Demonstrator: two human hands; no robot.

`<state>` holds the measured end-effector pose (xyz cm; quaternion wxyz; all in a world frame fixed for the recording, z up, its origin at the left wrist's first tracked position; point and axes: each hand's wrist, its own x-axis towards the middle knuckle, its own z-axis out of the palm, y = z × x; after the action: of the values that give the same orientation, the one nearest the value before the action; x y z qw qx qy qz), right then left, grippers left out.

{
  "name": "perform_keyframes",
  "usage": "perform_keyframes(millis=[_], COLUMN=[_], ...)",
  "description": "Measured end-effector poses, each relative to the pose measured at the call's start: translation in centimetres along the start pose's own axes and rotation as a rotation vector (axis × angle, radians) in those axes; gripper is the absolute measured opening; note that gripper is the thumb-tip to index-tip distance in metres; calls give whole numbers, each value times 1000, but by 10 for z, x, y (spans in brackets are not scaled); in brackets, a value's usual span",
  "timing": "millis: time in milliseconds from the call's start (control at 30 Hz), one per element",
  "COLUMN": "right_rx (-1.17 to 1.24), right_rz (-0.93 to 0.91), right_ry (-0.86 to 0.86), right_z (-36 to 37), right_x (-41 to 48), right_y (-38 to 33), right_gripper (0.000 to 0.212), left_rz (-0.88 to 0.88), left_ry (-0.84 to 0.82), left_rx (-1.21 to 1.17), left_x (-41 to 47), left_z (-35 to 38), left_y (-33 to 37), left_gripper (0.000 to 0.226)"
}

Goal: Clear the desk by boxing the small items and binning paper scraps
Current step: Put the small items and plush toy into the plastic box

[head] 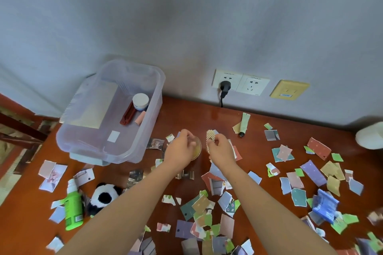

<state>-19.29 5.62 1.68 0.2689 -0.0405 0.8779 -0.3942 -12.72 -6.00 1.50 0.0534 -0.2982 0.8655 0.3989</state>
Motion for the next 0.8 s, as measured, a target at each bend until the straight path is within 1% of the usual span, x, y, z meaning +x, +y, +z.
perform_keyframes(millis=[67, 233, 367, 467, 567, 667, 800], right_rx=[58, 214, 252, 310, 317, 347, 341], right_rz=[-14, -28, -84, -138, -180, -175, -181], right_ry=[-4, -7, 7, -20, 0, -33, -61], right_z=[0, 1, 7, 13, 20, 29, 42], right_x=[-11, -39, -60, -74, -85, -95, -100], right_y=[-9, -37, -58, -74, -90, -106, -125], right_gripper=[5, 15, 10, 6, 11, 15, 15], left_rz=[7, 53, 85, 92, 105, 114, 103], left_ry=[49, 169, 239, 291, 335, 372, 386], left_rx=[-80, -207, -274, -288, -302, -304, -332], left_x=[-10, -35, -50, -61, -70, -76, -79], left_z=[-10, -41, -63, -81, -101, -120, -141], left_y=[4, 9, 3, 0, -3, -11, -29], left_gripper=[12, 18, 16, 14, 14, 16, 16])
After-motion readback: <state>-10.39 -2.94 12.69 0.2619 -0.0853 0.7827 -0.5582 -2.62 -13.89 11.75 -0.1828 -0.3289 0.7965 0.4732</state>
